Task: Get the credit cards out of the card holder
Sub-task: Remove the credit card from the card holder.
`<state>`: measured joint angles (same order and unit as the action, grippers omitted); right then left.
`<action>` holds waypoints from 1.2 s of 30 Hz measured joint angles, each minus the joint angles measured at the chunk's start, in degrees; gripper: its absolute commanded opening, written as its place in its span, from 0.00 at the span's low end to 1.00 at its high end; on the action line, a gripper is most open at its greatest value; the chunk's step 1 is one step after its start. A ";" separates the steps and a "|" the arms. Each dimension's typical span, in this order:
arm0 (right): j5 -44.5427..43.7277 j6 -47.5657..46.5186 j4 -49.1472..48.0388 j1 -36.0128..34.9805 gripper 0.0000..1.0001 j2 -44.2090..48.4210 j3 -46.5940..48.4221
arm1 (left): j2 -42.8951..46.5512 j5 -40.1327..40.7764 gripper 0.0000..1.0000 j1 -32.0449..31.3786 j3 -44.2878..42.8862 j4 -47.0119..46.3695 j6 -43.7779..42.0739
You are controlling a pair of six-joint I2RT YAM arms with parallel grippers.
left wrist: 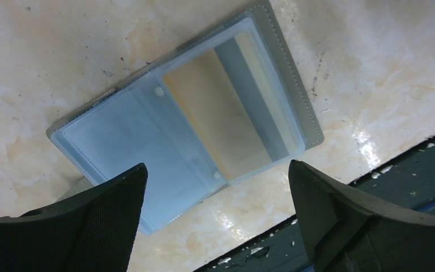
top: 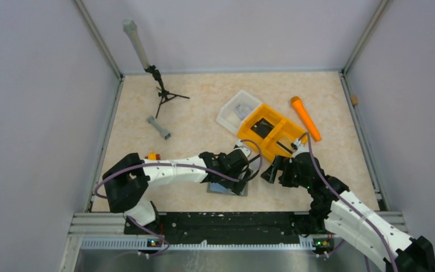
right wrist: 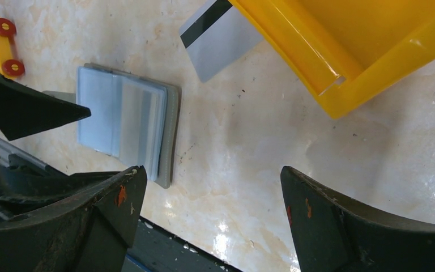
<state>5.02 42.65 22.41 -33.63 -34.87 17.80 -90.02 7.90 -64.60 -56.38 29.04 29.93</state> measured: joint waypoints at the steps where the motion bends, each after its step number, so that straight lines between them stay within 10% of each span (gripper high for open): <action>1: 0.00 0.00 -0.04 0.00 0.90 0.00 0.00 | -0.63 0.02 0.95 0.00 -0.07 0.00 -0.15; 7: 0.28 0.20 -0.15 0.00 0.88 0.00 -0.02 | -4.76 0.02 0.85 0.04 -0.11 0.04 -0.98; 14: 3.80 1.51 -2.91 0.00 0.69 -0.66 -0.59 | -5.31 -3.37 0.43 0.87 0.04 -2.34 -1.16; 29: 6.99 11.06 -23.02 -11.02 0.64 -16.48 -6.23 | 1.29 -22.29 0.00 12.17 14.23 -20.06 2.27; 36: 4.87 15.54 -30.23 -12.52 0.50 -21.90 -6.95 | 1.49 -26.88 0.00 14.67 17.25 -25.18 3.43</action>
<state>9.89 58.19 -7.81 -46.15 -56.77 10.85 -88.53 -18.98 -49.93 -39.13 3.86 33.36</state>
